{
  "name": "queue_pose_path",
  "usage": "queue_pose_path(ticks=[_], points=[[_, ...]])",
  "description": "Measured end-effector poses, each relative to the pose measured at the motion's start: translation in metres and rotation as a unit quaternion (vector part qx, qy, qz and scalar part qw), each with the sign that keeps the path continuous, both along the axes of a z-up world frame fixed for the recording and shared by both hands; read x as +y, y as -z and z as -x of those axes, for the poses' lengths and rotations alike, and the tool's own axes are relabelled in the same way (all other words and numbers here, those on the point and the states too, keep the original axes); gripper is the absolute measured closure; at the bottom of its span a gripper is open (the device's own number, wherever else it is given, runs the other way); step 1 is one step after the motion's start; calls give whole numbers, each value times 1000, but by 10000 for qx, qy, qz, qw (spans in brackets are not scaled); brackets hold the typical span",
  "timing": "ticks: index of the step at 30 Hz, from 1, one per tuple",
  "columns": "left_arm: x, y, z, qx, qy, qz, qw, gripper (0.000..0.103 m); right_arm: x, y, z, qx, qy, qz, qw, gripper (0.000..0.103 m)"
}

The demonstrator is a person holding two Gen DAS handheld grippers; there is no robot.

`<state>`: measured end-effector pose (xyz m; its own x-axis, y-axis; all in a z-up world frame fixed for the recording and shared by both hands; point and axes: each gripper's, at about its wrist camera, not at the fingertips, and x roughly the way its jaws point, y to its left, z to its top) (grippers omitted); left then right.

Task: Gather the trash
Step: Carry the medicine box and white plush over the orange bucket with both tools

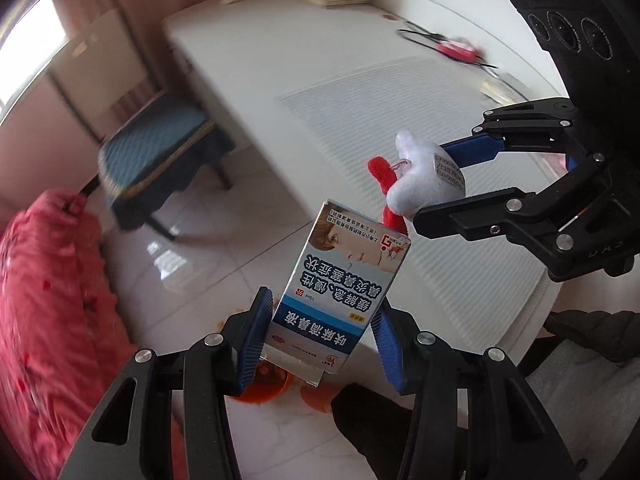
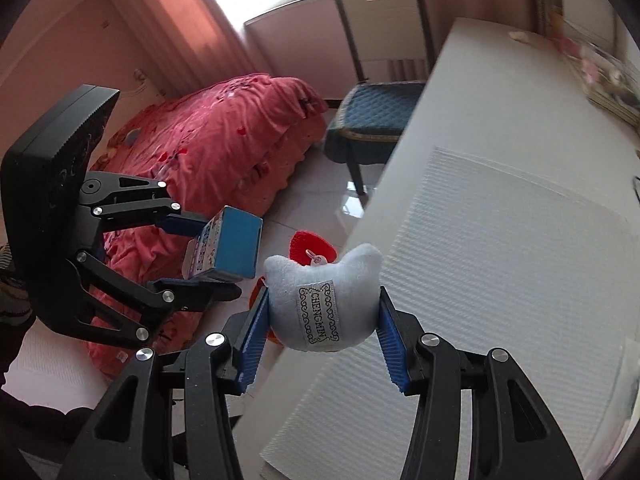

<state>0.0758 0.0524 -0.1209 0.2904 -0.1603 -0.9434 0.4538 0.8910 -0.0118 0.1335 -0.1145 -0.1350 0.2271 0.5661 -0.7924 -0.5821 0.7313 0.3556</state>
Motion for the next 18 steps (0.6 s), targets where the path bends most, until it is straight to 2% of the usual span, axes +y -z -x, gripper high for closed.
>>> queue_pose_path(ticks=[4,9,12,13,15,16,18], points=[[46,16,14,143,-629,49,9979,52,64,4,-3,85,-675,3,9977,52],[97,46,18,380,-1334,138,9902,52,148,20,-8,261,-1382,127,9900,52],[128,65,17,549,-1669,224,9842,52,184,25,-3,333,-1556,196,9871,52],[136,71,17,598,-1733,228,9828,52,208,39,-7,454,-1669,264,9846,52],[155,87,16,711,-1903,237,9789,52,230,44,1,493,-1723,324,9833,52],[163,95,15,770,-1974,288,9769,52,250,60,-2,631,-1758,413,9815,52],[180,112,19,894,-2126,403,9722,52,269,68,4,679,-1780,455,9806,52]])
